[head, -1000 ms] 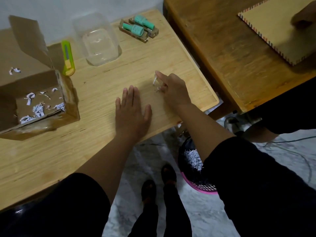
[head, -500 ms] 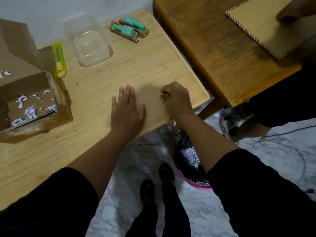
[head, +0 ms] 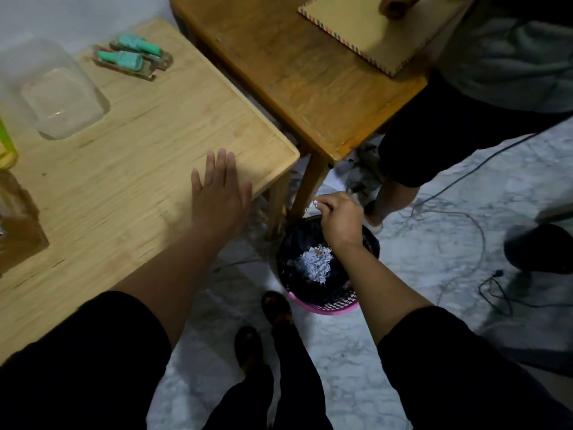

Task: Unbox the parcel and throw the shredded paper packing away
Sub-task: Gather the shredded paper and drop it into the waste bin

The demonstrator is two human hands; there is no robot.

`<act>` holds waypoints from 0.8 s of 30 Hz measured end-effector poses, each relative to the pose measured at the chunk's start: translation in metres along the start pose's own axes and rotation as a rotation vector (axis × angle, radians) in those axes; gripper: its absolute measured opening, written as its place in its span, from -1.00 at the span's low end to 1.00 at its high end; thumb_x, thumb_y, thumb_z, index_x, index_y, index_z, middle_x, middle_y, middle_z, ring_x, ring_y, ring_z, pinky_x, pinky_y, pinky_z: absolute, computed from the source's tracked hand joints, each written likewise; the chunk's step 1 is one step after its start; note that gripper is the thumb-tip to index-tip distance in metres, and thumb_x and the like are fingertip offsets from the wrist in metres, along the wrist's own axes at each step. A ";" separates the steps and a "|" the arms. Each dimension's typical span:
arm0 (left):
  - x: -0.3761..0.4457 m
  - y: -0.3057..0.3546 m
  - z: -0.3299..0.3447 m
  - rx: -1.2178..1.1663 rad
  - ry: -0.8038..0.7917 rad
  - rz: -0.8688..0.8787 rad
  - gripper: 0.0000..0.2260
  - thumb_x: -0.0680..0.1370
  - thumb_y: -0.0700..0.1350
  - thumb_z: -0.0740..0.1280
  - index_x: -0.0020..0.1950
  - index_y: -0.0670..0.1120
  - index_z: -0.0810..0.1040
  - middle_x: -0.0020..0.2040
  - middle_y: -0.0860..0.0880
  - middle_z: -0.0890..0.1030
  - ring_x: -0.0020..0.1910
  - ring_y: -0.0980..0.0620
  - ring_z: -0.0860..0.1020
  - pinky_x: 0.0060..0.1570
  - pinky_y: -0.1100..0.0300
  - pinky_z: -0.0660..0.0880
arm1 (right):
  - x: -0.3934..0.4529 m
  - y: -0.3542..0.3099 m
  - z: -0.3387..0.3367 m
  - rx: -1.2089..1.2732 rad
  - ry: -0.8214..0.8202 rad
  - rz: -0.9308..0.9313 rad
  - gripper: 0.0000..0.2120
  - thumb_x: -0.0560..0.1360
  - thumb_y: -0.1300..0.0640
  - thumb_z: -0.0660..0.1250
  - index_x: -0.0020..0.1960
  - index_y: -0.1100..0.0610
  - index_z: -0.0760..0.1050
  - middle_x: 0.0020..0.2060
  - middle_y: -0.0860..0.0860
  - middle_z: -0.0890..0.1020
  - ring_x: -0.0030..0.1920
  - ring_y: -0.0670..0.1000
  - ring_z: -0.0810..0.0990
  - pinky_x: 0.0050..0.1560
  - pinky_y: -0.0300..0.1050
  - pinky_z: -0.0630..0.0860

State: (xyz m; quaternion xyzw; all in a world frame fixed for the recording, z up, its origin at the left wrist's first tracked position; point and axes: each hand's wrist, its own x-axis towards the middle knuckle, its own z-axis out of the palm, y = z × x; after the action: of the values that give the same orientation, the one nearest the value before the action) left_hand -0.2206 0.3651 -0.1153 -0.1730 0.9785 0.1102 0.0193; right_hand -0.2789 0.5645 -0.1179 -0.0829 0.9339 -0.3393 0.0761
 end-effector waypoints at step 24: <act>-0.007 0.004 -0.033 0.067 -0.178 0.019 -0.45 0.59 0.07 0.11 0.49 -0.20 0.11 0.50 -0.18 0.18 0.50 -0.18 0.07 0.43 -0.12 0.14 | -0.004 -0.025 -0.054 -0.517 -0.477 0.070 -0.44 0.55 0.15 0.20 0.49 0.10 0.06 0.50 0.06 0.14 0.45 0.14 0.20 0.34 0.04 0.31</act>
State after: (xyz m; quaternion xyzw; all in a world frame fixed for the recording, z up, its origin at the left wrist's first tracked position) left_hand -0.2153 0.3634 -0.0819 -0.1523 0.9777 0.0925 0.1108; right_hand -0.2834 0.5802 -0.0605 -0.1443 0.9472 -0.0599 0.2800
